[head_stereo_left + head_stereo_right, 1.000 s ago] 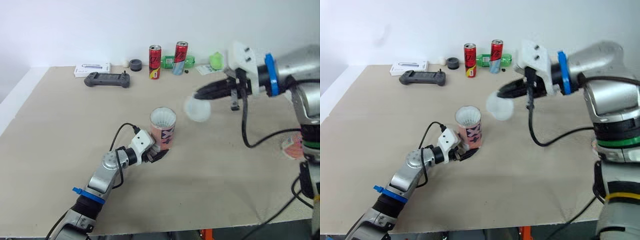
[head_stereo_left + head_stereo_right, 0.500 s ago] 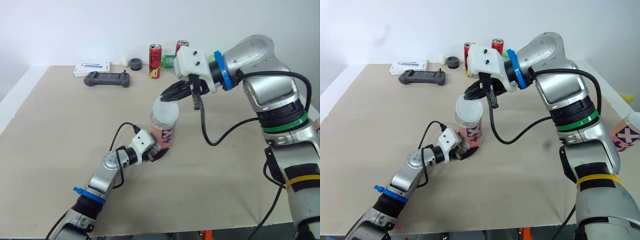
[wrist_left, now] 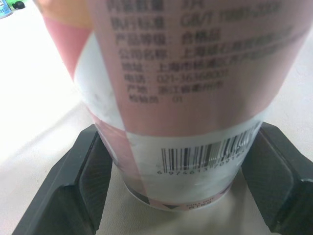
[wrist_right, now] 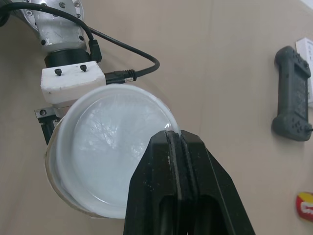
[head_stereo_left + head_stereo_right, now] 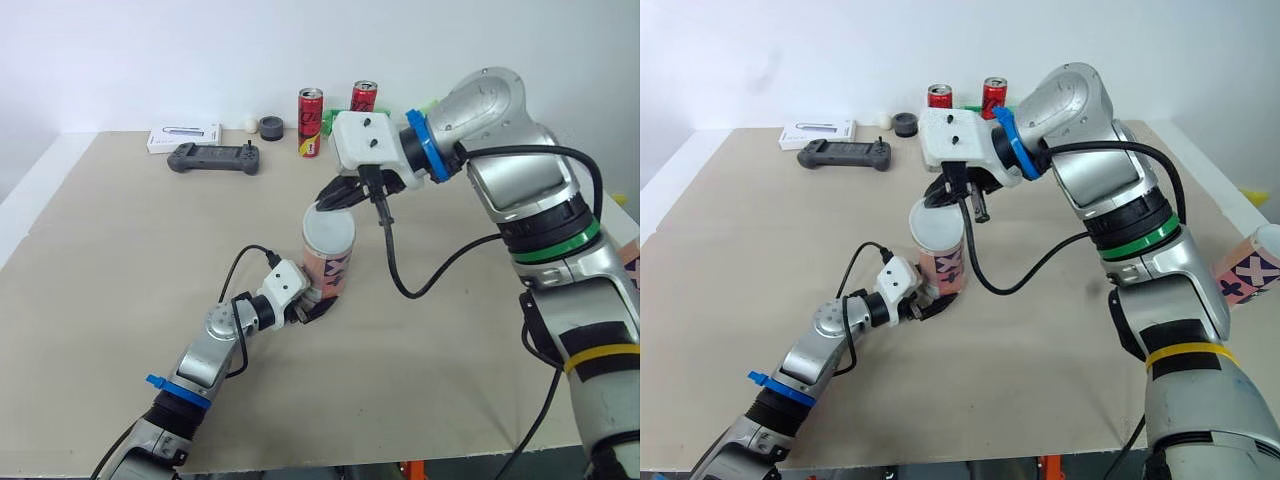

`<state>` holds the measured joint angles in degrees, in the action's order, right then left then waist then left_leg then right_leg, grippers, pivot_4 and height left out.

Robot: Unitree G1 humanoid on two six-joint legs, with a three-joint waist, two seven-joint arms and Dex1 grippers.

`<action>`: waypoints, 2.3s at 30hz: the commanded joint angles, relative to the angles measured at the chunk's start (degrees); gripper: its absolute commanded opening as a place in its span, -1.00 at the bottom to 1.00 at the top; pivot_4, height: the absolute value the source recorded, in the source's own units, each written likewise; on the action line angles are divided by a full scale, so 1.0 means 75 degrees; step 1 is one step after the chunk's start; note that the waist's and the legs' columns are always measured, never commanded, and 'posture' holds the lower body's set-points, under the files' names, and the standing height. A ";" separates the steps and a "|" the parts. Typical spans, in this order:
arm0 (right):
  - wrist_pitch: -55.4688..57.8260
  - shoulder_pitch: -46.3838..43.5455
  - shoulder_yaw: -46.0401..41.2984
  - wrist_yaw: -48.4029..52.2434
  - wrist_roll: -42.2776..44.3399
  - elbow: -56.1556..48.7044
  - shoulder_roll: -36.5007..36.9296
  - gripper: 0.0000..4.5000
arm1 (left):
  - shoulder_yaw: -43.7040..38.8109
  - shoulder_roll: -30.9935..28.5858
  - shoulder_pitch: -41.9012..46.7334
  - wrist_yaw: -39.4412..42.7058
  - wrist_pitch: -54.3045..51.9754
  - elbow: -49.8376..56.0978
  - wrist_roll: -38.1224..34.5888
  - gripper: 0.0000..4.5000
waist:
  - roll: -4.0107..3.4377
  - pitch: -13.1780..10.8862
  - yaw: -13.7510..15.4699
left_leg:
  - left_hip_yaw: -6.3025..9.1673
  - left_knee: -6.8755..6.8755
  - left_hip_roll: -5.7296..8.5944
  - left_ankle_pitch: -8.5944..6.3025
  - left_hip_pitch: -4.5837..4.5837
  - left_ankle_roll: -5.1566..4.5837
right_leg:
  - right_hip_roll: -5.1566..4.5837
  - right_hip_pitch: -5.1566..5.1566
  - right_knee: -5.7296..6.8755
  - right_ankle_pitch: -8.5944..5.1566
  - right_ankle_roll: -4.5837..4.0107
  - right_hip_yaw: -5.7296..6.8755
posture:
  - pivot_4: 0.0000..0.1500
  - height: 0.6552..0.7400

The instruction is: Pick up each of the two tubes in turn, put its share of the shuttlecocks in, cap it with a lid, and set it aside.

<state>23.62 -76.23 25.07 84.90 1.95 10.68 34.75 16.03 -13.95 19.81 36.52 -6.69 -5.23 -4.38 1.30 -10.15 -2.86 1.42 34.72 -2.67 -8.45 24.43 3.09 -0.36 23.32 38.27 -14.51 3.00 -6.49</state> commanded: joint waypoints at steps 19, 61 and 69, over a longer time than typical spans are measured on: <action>-0.0202 -0.0092 0.0205 0.0435 -0.0274 -0.0159 0.0134 -0.99 | 0.0079 -0.0028 -0.0195 -0.0195 -0.0213 -0.0357 0.0314 0.60 | 0.0000 0.0000 0.0002 | 0.0000 -0.0007 0.0000 0.0000 -0.0001 0.0000 | -0.0001 0.0002 -0.0002 -0.0002 -0.0003 0.0000 | 1.00 1.00; -0.1517 0.0105 0.0253 0.0318 -0.1107 0.0316 -0.0244 0.59 | 0.0057 0.0001 -0.0171 -0.0250 -0.0180 -0.0423 0.0305 0.60 | -0.0002 0.0004 0.0001 | -0.0001 -0.0011 0.0001 -0.0001 -0.0012 0.0001 | -0.0005 -0.0006 -0.0006 -0.0003 -0.0004 0.0001 | 1.00 1.00; -0.0808 -0.0405 -0.0565 0.0486 -0.0206 0.0121 -0.0345 0.78 | 0.0050 -0.0008 -0.0165 -0.0248 -0.0157 -0.0426 0.0309 0.60 | -0.0002 0.0003 0.0001 | -0.0001 -0.0012 0.0001 0.0000 -0.0010 0.0001 | -0.0005 -0.0002 -0.0006 -0.0003 -0.0004 0.0001 | 1.00 1.00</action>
<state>16.05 -76.35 24.50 87.31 -2.19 13.56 31.61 16.17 -13.53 19.66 35.47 -6.55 -5.24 -3.89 1.28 -10.13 -2.85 1.42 34.62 -2.67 -8.45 24.38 3.10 -0.40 23.32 38.22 -14.53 2.96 -6.49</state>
